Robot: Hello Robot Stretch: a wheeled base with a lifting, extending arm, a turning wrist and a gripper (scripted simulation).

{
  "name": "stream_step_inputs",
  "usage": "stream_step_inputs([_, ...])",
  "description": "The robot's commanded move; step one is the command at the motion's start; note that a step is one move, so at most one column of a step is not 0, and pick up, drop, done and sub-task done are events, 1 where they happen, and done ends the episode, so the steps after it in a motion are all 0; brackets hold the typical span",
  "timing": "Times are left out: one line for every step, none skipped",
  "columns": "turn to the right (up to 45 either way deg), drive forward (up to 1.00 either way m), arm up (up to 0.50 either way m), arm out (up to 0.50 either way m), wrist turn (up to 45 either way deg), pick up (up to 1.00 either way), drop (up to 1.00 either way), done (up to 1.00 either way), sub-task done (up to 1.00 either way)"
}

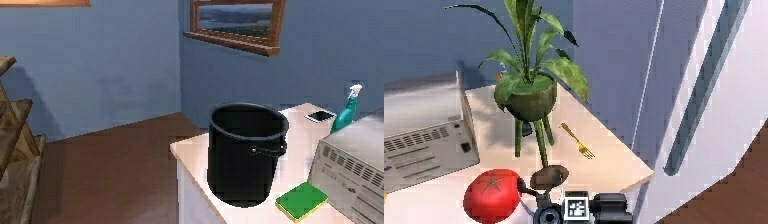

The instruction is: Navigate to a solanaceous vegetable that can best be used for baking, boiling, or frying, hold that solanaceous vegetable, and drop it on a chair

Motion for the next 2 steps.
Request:
stream_step_inputs([0.0,0.00,0.10,0.00,0.0,0.00,0.00,0.00,0.00])
stream_step_inputs([-45.0,0.00,0.00,0.00,0.0,0.00,0.00,0.00,0.00])
